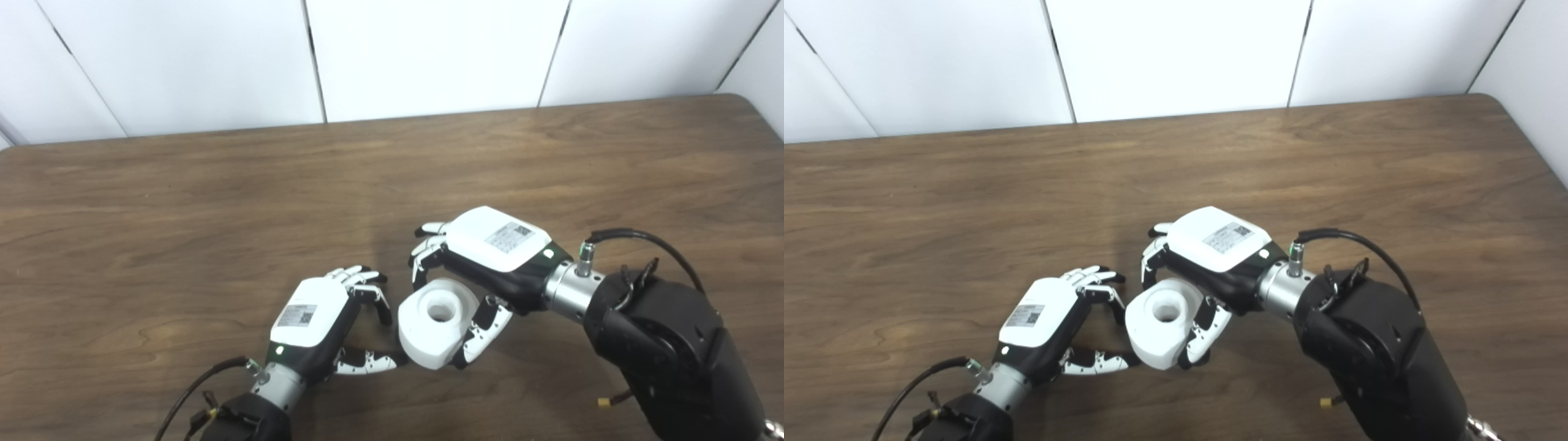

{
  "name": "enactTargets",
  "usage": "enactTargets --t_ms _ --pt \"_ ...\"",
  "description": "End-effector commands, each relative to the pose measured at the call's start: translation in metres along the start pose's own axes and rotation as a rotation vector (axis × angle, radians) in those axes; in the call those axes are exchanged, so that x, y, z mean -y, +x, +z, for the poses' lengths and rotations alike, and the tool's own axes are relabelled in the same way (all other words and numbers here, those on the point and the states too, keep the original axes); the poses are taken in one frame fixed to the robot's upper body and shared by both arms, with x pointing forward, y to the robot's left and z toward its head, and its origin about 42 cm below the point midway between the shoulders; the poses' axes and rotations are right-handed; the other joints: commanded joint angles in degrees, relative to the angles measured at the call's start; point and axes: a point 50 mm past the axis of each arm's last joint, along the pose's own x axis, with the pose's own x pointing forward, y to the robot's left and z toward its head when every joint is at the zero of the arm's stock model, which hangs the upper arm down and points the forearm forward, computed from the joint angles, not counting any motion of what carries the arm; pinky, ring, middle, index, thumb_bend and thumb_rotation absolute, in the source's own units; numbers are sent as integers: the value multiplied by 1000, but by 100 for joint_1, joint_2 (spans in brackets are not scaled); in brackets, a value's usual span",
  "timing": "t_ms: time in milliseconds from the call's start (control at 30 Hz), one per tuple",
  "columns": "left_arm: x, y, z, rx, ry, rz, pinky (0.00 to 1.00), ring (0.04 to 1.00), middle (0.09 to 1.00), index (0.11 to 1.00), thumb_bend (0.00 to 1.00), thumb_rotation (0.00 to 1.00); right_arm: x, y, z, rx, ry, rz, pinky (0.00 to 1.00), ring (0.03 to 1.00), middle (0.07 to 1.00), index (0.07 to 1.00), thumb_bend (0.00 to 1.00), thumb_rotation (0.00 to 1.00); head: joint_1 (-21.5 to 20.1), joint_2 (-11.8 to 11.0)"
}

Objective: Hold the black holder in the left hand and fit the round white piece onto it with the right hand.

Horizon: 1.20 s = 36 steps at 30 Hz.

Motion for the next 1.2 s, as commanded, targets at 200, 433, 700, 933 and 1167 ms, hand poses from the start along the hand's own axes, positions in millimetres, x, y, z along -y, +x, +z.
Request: enactTargets --t_ms 200,433,700,933,1167 --pt "21 -2 -5 -85 -17 -144 877 891 829 495 522 66 12 -2 -1 11 -32 -35 867 930 806 611 1000 345 3 -22" --pt "22 -1 -5 -89 -14 -145 874 890 829 615 765 124 16 -2 0 4 -45 -19 928 964 848 651 1000 380 13 -37" --pt "21 0 -7 -96 -22 -150 884 895 833 666 869 152 25 -4 1 -7 -78 -10 1000 1000 914 763 1000 414 13 -37" --pt "21 0 -8 -104 -19 -160 890 900 836 676 869 146 28 -4 0 -13 -79 -9 1000 1000 938 800 1000 403 16 -48" --pt "19 0 -12 -102 -24 -166 885 896 838 690 881 162 31 -2 -1 -21 -83 -5 1000 1000 952 818 1000 397 95 -62"
